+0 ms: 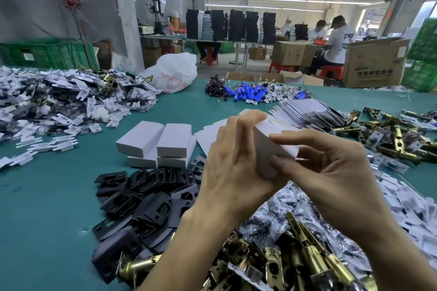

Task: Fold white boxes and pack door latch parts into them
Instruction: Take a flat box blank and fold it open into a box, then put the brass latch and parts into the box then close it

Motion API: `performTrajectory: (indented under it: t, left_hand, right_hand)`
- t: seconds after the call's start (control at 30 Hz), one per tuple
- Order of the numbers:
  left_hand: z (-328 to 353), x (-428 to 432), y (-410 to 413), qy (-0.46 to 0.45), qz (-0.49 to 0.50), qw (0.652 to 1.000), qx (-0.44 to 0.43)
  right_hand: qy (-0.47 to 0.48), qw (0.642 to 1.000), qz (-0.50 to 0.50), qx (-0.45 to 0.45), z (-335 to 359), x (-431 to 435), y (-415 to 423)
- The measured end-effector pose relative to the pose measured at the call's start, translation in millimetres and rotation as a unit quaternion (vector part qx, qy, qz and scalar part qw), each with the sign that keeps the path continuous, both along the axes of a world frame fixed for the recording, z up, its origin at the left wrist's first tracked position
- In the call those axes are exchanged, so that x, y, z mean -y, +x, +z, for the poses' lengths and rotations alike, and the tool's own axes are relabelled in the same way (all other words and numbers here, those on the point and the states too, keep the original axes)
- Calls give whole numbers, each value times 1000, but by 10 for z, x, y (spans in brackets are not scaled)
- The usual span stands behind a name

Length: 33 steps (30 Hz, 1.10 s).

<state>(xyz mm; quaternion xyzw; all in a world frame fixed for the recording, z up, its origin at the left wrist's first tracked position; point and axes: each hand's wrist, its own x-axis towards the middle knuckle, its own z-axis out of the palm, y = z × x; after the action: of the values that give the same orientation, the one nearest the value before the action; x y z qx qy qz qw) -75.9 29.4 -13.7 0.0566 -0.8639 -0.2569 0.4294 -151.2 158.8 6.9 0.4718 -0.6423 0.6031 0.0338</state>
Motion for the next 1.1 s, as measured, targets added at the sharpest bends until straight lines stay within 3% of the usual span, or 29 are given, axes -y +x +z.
performTrajectory:
  t: [0.13,0.17,0.23,0.27,0.33,0.4,0.5,0.6,0.73,0.87,0.97,1.03,1.1]
  left_hand:
    - [-1,10,-41,-48,77,995,-32]
    - [20,22,-30,-9,89,994,-57]
    - [112,49,-3,193,49,979,-49]
    - [145,70,5,330,1,944,7]
    - [169,118,3,521,-102,836,137]
    - [174,147,20,598,-213,753,174]
    - [182,175,52,681,-330,645,105]
    - [199,221,69,721,-348,595,70]
    - [167,276,64,713,-338,612,44]
    - [98,318,54,682,-288,671,55]
    - [79,328,33,635,-204,743,41]
    - [63,369,13,601,-125,789,2]
    - [57,421,12,577,-71,812,-39]
  right_hand:
    - [-64,994,-89,28,-8,-34,-114]
    - [-83,990,-108,38,-6,-52,-156]
    - [-97,986,-133,22,-3,-76,-205]
    - [-91,987,-130,3,-6,-74,-199]
    - [-62,992,-101,-42,-26,-38,-140]
    - [-16,991,-69,-111,-56,17,-74]
    - [50,977,-46,-203,-97,75,-21]
    - [98,962,-32,-253,-99,89,26]
    - [166,964,19,-207,-97,97,88]
    - [188,969,36,-154,-87,99,99]
    - [219,969,13,-111,-94,98,68]
    - [292,946,-12,-142,-115,76,33]
    - [377,911,-5,-166,-123,50,23]
